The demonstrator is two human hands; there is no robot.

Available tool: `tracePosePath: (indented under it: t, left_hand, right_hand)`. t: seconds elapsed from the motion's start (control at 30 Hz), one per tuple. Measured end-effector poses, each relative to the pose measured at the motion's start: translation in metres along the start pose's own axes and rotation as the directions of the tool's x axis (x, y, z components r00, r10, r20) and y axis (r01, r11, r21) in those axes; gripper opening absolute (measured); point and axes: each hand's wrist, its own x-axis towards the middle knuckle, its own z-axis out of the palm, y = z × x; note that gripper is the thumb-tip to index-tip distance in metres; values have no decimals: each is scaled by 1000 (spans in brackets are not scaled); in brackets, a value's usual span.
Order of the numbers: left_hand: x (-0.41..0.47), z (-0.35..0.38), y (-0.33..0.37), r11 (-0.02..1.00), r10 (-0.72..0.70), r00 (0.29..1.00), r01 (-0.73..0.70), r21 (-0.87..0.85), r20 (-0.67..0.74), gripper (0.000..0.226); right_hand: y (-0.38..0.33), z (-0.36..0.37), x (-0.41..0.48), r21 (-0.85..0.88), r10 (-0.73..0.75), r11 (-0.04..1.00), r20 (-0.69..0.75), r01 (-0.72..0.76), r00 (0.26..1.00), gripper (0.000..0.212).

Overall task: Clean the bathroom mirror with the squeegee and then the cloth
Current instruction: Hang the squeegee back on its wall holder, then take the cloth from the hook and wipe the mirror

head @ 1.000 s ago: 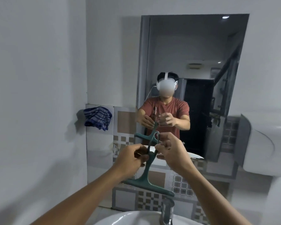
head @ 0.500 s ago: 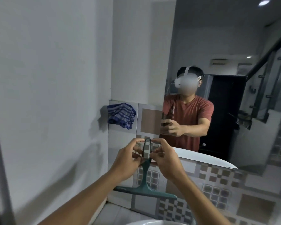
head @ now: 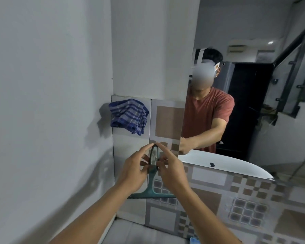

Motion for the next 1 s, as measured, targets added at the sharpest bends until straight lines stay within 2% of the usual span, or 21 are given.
tracePosePath:
  t: [0.27,0.4,0.6,0.7,0.83,0.93,1.0]
  left_hand:
    - [6,21,-48,991,6,1000,-5,136,-12,85]
    - [-6,35,-67,990,-53,999,52,132,7,87]
    - [-8,37,-70,990,-50,999,51,134,-13,88]
    - [-10,31,-66,991,-73,997,72,116,7,86]
    - [-19,13,-44,994,-54,999,54,91,-3,69]
    - [-22,-14,-10,981,96,991,-80,176,-88,39]
    - [-21,-34,18,952,242,950,-195,235,-195,20]
  right_hand:
    - [35,39,8,45,51,998,-46,-49,998,71]
    - [46,48,-5,8,78,997,-15,-78,997,69]
    - [47,43,-9,-80,84,993,22,-82,996,75]
    - [39,36,-13,-74,103,992,56,-99,993,68]
    - [17,21,-18,-93,69,994,76,-62,995,54]
    - [-8,6,-14,-99,-25,995,63,32,998,43]
    - [-28,-7,-6,-140,-124,983,-1,122,992,37]
